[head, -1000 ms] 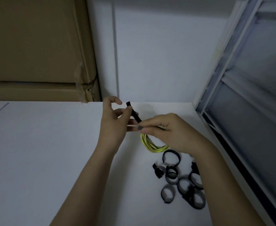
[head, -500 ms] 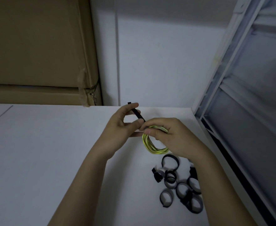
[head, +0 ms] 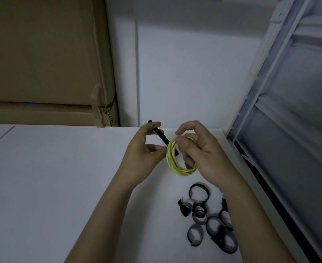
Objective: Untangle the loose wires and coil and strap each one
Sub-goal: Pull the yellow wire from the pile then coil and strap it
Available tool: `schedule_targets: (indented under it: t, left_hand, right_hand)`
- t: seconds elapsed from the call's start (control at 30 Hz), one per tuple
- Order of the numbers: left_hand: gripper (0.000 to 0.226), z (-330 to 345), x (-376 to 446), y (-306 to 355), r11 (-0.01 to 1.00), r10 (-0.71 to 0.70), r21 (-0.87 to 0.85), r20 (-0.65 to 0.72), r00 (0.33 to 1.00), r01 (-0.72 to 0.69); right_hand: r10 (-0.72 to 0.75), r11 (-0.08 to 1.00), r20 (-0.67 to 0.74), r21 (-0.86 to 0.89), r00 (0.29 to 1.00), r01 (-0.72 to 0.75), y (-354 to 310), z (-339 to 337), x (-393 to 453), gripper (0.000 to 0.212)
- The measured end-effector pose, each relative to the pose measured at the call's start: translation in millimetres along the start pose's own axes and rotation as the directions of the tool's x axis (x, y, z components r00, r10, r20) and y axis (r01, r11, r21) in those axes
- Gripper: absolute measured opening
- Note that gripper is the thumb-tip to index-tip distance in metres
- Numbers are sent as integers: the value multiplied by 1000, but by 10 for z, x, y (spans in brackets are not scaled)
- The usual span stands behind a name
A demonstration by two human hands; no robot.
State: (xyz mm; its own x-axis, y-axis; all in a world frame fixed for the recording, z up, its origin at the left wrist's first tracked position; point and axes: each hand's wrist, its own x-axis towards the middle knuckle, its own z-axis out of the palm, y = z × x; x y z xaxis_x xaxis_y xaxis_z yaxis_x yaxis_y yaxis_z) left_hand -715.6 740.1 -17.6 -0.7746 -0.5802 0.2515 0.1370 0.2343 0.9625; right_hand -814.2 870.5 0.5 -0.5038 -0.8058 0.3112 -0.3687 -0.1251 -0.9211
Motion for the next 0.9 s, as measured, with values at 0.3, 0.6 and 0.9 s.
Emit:
schedule_targets:
  t: [0.3,0.6,0.9]
  left_hand:
    - [47,-36,2,-5,936,-91,-316,201,975,152]
    - [41,-87,18,73,899,-89,-392,274,958,196]
    - [50,-104,6,134,934,-51,-336,208,977,121]
  right_hand:
    - [3,1000,-41,-3,999,-3,9,12,20,12]
    - [-8,990,-7,-140,1000,6,14,-12,-4,15]
    - [-7,993,101,-120,995,19,-49,-35,-28,23]
